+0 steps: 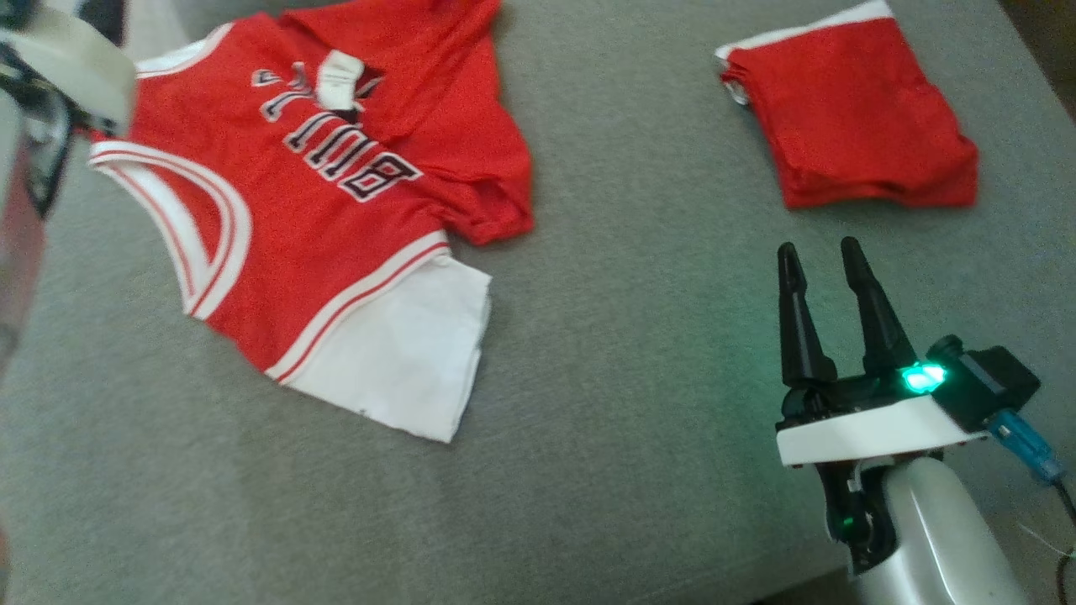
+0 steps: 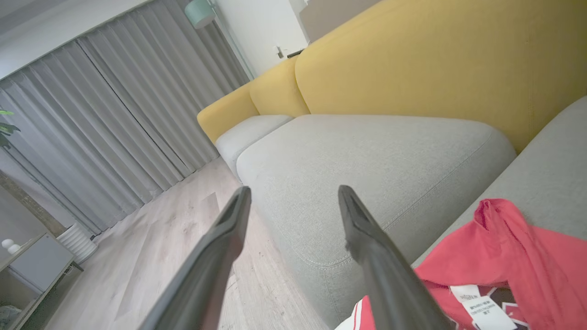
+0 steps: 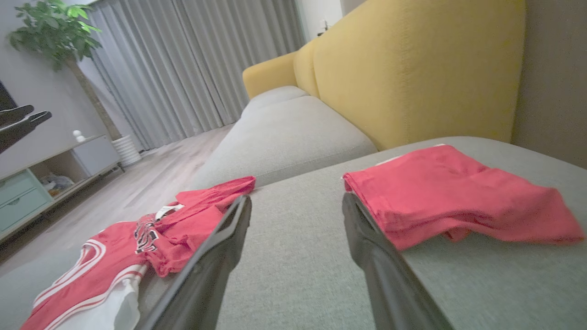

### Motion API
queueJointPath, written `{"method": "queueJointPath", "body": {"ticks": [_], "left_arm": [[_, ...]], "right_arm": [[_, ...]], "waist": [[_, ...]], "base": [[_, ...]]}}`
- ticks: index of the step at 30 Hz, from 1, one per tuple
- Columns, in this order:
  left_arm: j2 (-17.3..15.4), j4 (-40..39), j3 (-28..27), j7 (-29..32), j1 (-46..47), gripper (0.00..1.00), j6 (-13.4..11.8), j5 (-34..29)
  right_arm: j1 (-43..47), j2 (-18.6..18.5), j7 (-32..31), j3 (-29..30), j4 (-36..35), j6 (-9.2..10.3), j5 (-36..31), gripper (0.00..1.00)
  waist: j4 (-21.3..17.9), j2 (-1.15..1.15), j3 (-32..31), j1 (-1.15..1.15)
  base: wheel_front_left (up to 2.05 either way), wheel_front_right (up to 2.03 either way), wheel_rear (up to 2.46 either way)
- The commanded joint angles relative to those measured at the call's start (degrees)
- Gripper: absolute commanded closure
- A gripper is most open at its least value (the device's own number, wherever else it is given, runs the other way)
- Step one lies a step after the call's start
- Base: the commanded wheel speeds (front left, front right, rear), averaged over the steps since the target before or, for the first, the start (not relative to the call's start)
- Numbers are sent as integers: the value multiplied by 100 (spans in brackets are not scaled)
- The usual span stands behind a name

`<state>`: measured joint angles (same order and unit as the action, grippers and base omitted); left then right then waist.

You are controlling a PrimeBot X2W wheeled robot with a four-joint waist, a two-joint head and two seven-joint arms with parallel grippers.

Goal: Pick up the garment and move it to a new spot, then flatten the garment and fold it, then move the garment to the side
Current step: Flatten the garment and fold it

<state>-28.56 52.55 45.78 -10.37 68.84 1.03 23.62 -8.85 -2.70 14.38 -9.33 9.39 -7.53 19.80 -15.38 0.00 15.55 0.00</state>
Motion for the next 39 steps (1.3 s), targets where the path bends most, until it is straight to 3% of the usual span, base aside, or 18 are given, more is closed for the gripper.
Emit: {"method": "queueJointPath", "body": {"ticks": [1,8,20,26,30,39], "left_arm": [[-111,-95,-272,-134,117,0,-32,100],[396,-513,-640,-411,-894,0,-321,677],[918,-2779,-1277,-462,-4060,0,-1434,1148],[1066,-3427,-1427,-462,-5033,0,-1799,1040],[1157,-3617,-1526,-462,-5392,0,-1876,944],[1280,-3411,-1394,-291,-5178,0,-1690,889]], "right_arm": [[-85,-18,62,-77,-190,4,-67,0],[16,-18,62,231,-272,4,-283,0],[517,-18,62,546,-320,4,-327,0],[632,-18,62,530,-308,4,-274,0],[623,-18,62,512,-332,4,-206,0],[506,-18,62,333,-355,4,-170,0]], "waist": [[255,0,-205,0],[864,0,-702,0],[1542,0,-1264,0],[1619,0,-1311,0],[1636,0,-1282,0],[1381,0,-1116,0]], "base": [[0,0,0],[0,0,0],[0,0,0],[0,0,0],[0,0,0],[0,0,0]]}}
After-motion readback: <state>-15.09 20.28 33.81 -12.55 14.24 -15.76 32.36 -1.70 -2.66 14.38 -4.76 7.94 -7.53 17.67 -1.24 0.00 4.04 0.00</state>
